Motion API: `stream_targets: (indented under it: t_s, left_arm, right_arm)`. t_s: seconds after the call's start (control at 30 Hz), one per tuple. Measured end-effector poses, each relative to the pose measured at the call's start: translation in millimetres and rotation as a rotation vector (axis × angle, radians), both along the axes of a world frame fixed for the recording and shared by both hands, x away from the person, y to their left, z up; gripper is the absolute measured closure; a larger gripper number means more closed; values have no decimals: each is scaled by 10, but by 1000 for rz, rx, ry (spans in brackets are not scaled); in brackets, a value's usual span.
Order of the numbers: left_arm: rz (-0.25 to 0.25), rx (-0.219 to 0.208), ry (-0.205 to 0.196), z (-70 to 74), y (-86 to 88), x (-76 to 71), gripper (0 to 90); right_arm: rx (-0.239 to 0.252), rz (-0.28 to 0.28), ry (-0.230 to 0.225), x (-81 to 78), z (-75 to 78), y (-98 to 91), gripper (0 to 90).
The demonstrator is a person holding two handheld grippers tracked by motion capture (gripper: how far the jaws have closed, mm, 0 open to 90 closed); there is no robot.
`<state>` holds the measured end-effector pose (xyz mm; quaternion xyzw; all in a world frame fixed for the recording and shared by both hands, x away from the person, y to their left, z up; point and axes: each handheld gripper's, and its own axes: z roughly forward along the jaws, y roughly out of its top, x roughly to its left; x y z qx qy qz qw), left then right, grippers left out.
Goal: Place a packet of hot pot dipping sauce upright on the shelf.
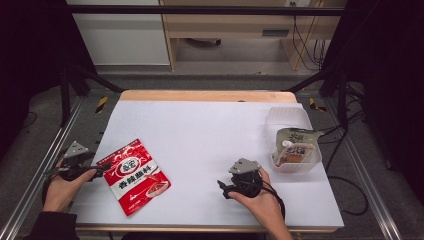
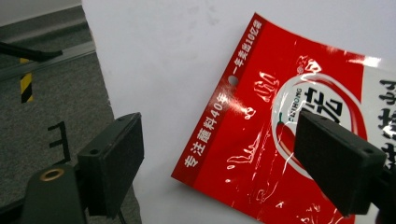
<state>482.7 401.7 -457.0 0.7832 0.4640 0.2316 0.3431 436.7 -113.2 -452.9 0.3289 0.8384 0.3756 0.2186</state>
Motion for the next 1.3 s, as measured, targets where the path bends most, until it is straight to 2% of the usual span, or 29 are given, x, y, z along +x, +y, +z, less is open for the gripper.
stream_targets:
  t_s: [0.27,0.77,0.87,0.97,1.3]
  left_arm:
    - [1,-21,27,-86,38,37,178]
    - [-21,-47,73,-135,22,61,192]
    - [-28,-62,76,-130,10,52,211]
    - [-28,-60,79,-117,11,47,243]
    - [-31,-94,76,-94,27,32,271]
  right_arm:
    - [-5,11,11,-3,-18,28,155]
    - [-9,17,13,-4,-22,28,155]
    - [-9,20,11,-5,-21,25,155]
    - [-11,21,11,-5,-22,26,155]
    - [-17,22,13,-8,-23,34,154]
